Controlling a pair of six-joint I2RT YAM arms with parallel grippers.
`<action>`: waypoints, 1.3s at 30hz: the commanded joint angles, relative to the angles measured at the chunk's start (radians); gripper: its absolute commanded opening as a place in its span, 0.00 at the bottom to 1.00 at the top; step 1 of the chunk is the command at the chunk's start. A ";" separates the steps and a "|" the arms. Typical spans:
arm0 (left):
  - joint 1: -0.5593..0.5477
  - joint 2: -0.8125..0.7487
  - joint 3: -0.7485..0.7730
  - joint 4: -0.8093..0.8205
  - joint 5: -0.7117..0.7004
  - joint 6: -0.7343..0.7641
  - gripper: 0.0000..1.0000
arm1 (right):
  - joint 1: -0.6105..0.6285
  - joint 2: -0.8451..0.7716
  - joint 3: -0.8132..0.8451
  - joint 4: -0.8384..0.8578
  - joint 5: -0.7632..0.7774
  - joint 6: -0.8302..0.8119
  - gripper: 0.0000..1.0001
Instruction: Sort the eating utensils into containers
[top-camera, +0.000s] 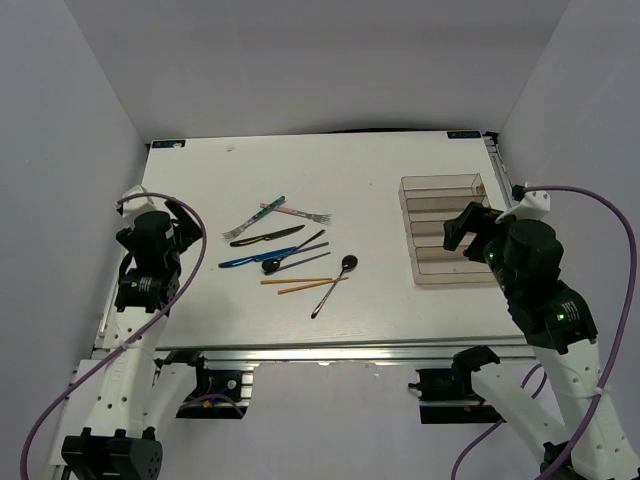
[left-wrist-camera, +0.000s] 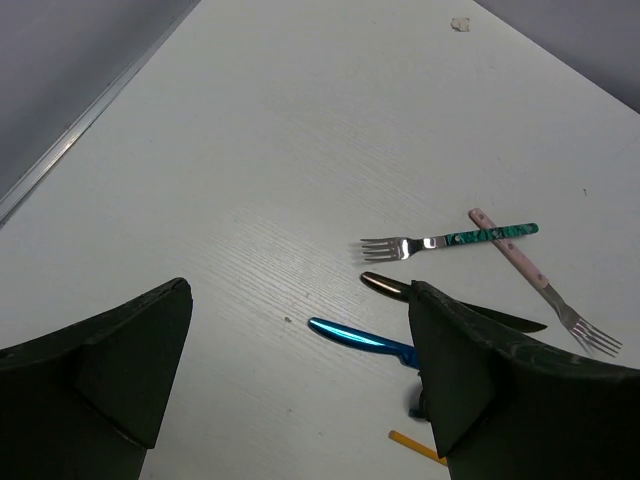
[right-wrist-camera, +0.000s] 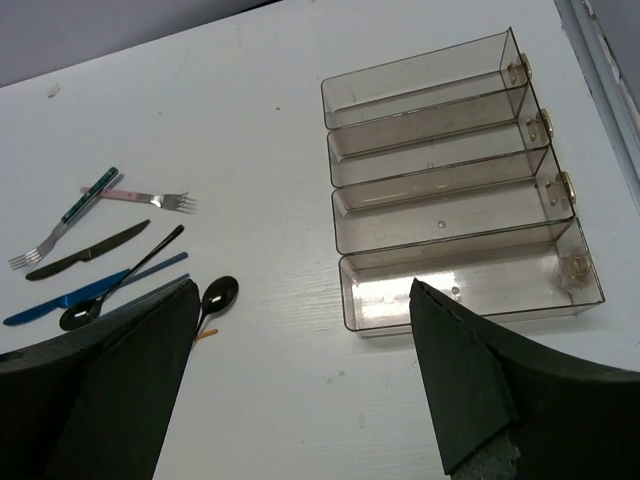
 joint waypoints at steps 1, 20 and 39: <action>0.000 -0.036 0.037 0.030 0.002 0.028 0.98 | -0.001 0.016 0.023 -0.011 0.015 -0.003 0.89; -0.459 0.313 0.217 -0.057 0.233 0.143 0.98 | -0.001 0.163 -0.029 -0.033 -0.196 -0.083 0.89; -0.922 0.930 0.338 0.128 0.091 -0.021 0.48 | 0.001 0.177 -0.057 -0.050 -0.259 -0.119 0.89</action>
